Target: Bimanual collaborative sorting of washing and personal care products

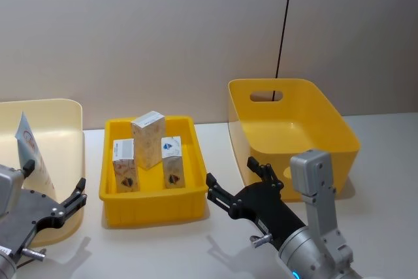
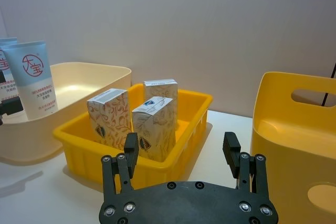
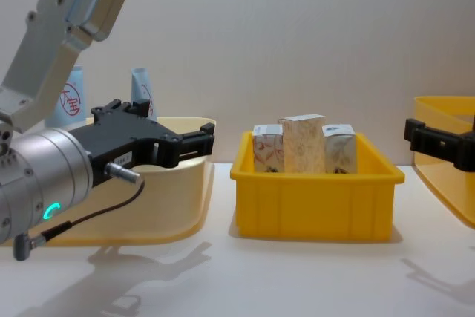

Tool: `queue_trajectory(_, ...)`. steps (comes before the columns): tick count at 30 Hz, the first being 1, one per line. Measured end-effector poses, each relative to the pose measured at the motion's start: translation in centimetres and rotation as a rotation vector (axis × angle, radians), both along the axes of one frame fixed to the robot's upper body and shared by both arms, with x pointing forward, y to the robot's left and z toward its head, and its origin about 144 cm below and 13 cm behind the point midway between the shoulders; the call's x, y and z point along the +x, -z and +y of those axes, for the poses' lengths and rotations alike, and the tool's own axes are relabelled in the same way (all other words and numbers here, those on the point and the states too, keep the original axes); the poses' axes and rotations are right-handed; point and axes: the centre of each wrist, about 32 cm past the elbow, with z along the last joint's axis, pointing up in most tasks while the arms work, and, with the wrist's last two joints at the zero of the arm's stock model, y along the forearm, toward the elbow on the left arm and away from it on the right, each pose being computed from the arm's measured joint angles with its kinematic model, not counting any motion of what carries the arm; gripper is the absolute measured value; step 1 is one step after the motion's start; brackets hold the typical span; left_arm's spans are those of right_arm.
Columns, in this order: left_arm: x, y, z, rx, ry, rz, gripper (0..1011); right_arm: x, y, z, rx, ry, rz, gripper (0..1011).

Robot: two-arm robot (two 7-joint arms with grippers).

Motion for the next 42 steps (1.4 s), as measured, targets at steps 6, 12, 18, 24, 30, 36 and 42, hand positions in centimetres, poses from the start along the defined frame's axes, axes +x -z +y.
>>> queue_trajectory(6,0.0,-0.1,0.1,-0.001,-0.004,0.002,1003,0.0,0.0,0.0,0.000,0.000,0.000,1001)
queue_trajectory(12,0.2,-0.3,0.3,-0.011,-0.019,0.021,1003,0.0,0.0,0.0,0.000,0.000,0.000,1001)
queue_trajectory(18,0.5,-0.7,0.6,-0.039,-0.045,0.052,1003,0.0,0.0,0.0,0.000,0.000,0.000,1001)
queue_trajectory(24,0.9,-0.9,1.0,-0.068,-0.069,0.081,1003,0.0,0.0,0.0,0.000,0.000,0.000,1001)
queue_trajectory(30,1.7,-1.1,1.5,-0.098,-0.091,0.115,1003,0.0,0.0,0.0,0.000,0.000,0.000,1001)
queue_trajectory(36,2.6,-1.4,1.9,-0.122,-0.104,0.146,1004,0.0,0.0,0.0,0.000,0.000,0.000,1001)
queue_trajectory(42,3.8,-1.5,2.3,-0.155,-0.111,0.185,1003,0.0,0.0,0.0,0.000,0.000,0.000,1001)
